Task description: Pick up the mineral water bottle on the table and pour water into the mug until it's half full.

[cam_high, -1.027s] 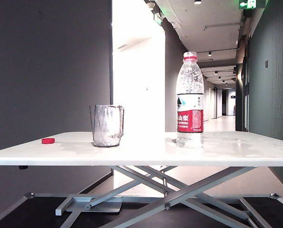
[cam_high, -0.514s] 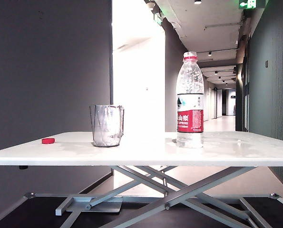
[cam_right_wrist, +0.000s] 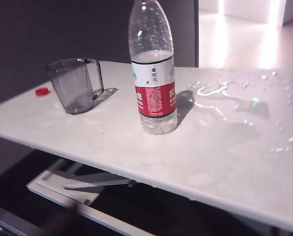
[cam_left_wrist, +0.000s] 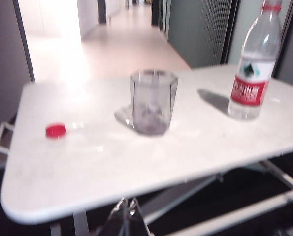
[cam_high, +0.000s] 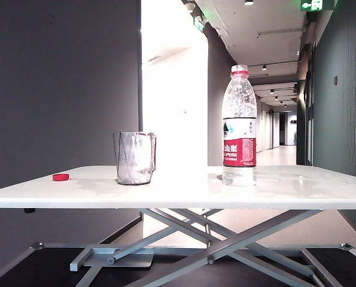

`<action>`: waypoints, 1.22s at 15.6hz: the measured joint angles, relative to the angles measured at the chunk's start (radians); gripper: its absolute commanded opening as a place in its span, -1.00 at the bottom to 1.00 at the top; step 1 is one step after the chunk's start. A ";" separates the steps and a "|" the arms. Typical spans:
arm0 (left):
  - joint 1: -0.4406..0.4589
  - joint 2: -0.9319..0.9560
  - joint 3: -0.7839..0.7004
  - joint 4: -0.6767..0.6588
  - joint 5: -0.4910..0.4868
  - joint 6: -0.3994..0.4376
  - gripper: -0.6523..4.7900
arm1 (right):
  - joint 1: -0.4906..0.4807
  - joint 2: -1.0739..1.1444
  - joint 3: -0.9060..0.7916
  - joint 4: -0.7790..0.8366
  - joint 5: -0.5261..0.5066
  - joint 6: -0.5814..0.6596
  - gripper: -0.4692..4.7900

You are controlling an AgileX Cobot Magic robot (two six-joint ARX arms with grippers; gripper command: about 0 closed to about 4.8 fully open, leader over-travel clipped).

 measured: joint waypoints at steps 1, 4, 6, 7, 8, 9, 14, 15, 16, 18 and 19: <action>0.000 0.000 0.000 -0.018 0.000 0.002 -0.78 | 0.000 0.000 0.000 0.005 0.000 -0.010 0.62; 0.000 0.000 0.000 -0.040 0.000 0.032 -0.78 | 0.027 0.000 0.000 0.080 0.015 -0.015 0.98; 0.000 0.000 0.000 -0.048 0.000 0.042 -0.78 | 0.075 0.000 0.000 0.115 0.040 -0.012 0.98; 0.000 0.000 0.000 -0.048 0.000 0.042 -0.78 | 0.097 0.001 0.000 0.128 0.059 0.002 0.98; 0.000 0.000 0.000 -0.048 0.000 0.042 -0.78 | 0.147 0.001 0.000 0.136 0.107 0.022 0.99; 0.000 0.000 0.000 -0.048 0.000 0.042 -0.78 | 0.174 0.013 0.000 0.143 0.134 0.024 1.00; 0.000 0.000 0.000 -0.049 0.000 0.043 -0.78 | 0.213 0.227 0.014 0.295 0.167 0.026 1.00; 0.000 0.000 0.000 -0.049 0.000 0.042 -0.78 | 0.212 0.290 0.035 0.319 0.167 0.026 1.00; 0.000 0.000 0.000 -0.049 0.000 0.042 -0.78 | 0.212 0.381 0.063 0.367 0.167 0.025 1.00; 0.000 0.000 0.000 -0.049 0.000 0.043 -0.78 | 0.210 0.618 0.109 0.549 0.154 0.002 1.00; 0.000 0.000 0.000 -0.049 0.000 0.043 -0.78 | 0.210 0.724 0.129 0.623 0.151 -0.003 1.00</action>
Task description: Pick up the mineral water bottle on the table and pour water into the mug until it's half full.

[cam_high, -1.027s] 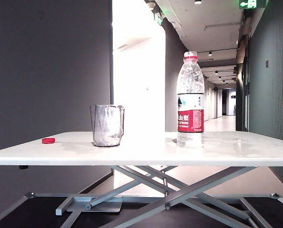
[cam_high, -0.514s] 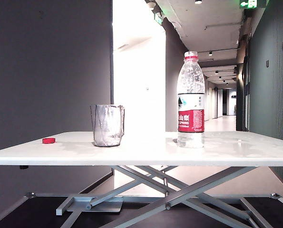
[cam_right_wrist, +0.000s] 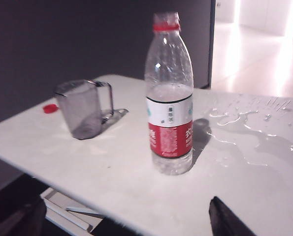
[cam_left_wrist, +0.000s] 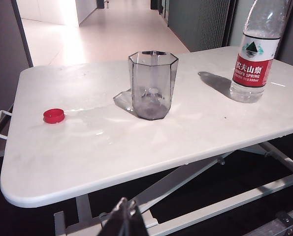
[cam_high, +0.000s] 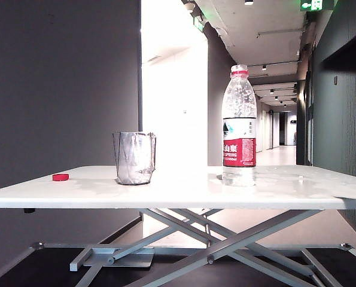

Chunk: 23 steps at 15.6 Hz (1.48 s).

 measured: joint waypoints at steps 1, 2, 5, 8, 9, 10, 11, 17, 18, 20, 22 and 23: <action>0.000 0.000 0.000 0.000 0.000 0.000 -0.78 | 0.000 0.066 0.013 0.048 -0.001 -0.002 1.00; 0.000 0.000 0.000 0.000 0.000 0.000 -0.78 | 0.000 0.190 0.045 0.133 -0.002 -0.002 1.00; 0.000 0.000 0.000 -0.001 0.000 0.000 -0.78 | 0.000 0.503 0.142 0.344 -0.064 -0.003 1.00; 0.000 0.000 0.000 -0.004 0.000 0.012 -0.78 | 0.000 0.701 0.251 0.451 -0.118 -0.003 1.00; 0.000 0.000 0.000 -0.012 0.000 0.021 -0.78 | 0.000 0.780 0.301 0.460 -0.132 -0.003 1.00; 0.000 0.000 0.000 -0.016 0.000 0.023 -0.78 | 0.000 0.853 0.356 0.471 -0.151 -0.003 1.00; 0.000 0.000 0.000 -0.017 0.000 0.023 -0.78 | 0.000 0.891 0.389 0.471 -0.154 -0.003 1.00; 0.000 0.000 0.000 -0.028 0.000 0.023 -0.78 | -0.001 1.143 0.609 0.478 -0.197 -0.005 1.00; 0.000 0.000 0.000 -0.028 0.000 0.023 -0.78 | -0.001 1.182 0.640 0.476 -0.214 -0.006 1.00; 0.000 0.000 0.000 -0.040 0.000 0.026 -0.78 | -0.001 1.251 0.710 0.467 -0.238 -0.006 1.00; 0.000 0.000 0.000 -0.042 0.000 0.026 -0.78 | -0.001 1.291 0.763 0.467 -0.238 -0.006 1.00; 0.000 0.000 0.000 -0.043 0.000 0.026 -0.78 | -0.001 1.303 0.781 0.462 -0.239 -0.005 1.00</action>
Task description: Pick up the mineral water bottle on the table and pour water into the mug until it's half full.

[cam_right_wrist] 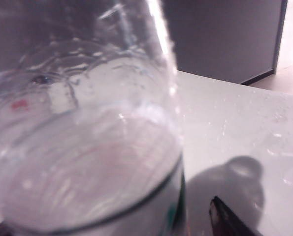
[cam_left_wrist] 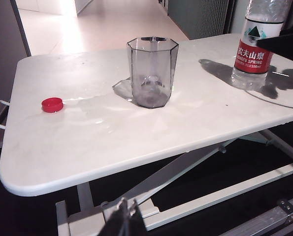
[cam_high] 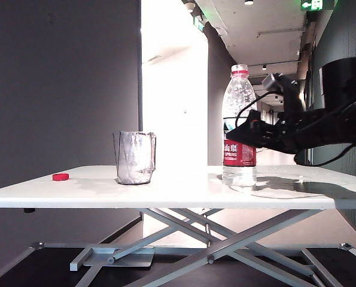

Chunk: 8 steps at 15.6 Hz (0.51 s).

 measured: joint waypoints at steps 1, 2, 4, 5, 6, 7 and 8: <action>0.000 0.000 0.000 -0.001 0.000 0.000 -0.78 | 0.001 0.011 0.027 -0.016 -0.002 -0.001 1.00; 0.000 0.000 0.000 -0.004 0.000 0.006 -0.78 | 0.002 0.022 0.052 -0.023 -0.002 0.000 1.00; 0.000 0.000 0.000 -0.008 0.000 0.016 -0.78 | 0.002 0.031 0.071 -0.024 -0.002 0.000 1.00; 0.000 0.000 0.000 -0.008 0.000 0.019 -0.78 | 0.002 0.037 0.082 -0.024 -0.002 0.000 1.00; 0.000 0.000 0.001 -0.010 0.000 0.019 -0.78 | 0.002 0.044 0.095 -0.031 -0.002 0.000 1.00; 0.000 0.000 0.001 -0.011 0.000 0.021 -0.78 | 0.002 0.045 0.103 -0.042 -0.001 0.000 1.00; 0.000 0.000 0.001 -0.011 0.000 0.023 -0.78 | 0.002 0.045 0.106 -0.046 -0.002 0.000 1.00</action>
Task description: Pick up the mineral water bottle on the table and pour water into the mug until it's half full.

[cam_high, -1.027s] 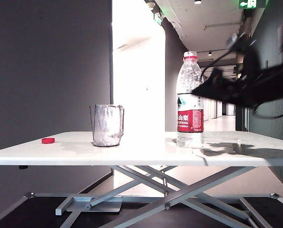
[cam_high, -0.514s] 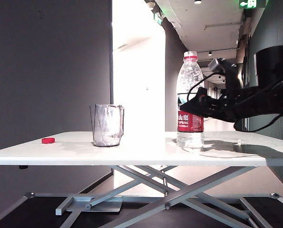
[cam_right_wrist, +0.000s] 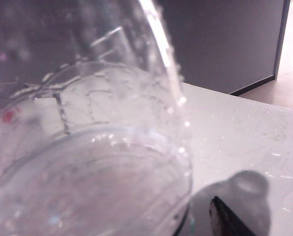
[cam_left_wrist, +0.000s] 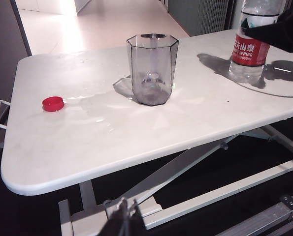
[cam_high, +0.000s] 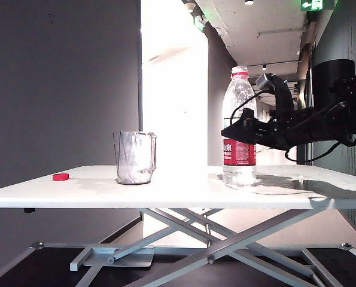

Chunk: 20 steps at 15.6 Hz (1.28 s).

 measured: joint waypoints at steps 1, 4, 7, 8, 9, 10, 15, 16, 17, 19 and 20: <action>0.000 0.000 0.000 0.000 0.000 0.000 -0.78 | 0.000 0.002 0.005 -0.001 0.001 0.000 1.00; 0.000 0.000 0.000 0.000 0.000 0.000 -0.78 | 0.003 0.003 0.005 0.000 0.001 -0.009 1.00; 0.000 0.000 0.000 0.000 0.000 0.000 -0.78 | 0.003 0.003 0.005 0.000 0.002 -0.015 1.00; 0.000 0.000 0.000 0.000 0.000 0.000 -0.78 | 0.003 0.003 0.005 0.000 0.003 -0.016 1.00; 0.000 0.000 0.000 0.000 0.000 0.000 -0.78 | 0.003 0.003 0.005 0.000 0.003 -0.016 0.98; 0.000 0.000 0.000 0.000 0.000 0.000 -0.78 | 0.004 0.003 0.005 0.001 0.003 -0.016 0.86; 0.000 0.000 0.000 0.000 0.000 0.000 -0.78 | 0.009 0.003 0.006 0.004 0.002 -0.019 0.28; 0.000 0.000 0.000 0.000 0.000 0.000 -0.78 | 0.011 0.003 0.006 0.004 0.002 -0.020 0.28; 0.000 0.000 0.000 0.000 0.000 0.000 -0.78 | 0.014 0.003 0.006 0.004 0.004 -0.020 0.27; 0.000 0.000 0.000 0.000 0.000 0.006 -0.78 | 0.017 0.003 0.006 0.004 0.004 -0.020 0.09; 0.000 0.000 0.000 0.000 0.000 0.016 -0.78 | 0.017 0.003 0.006 0.003 0.003 -0.020 0.09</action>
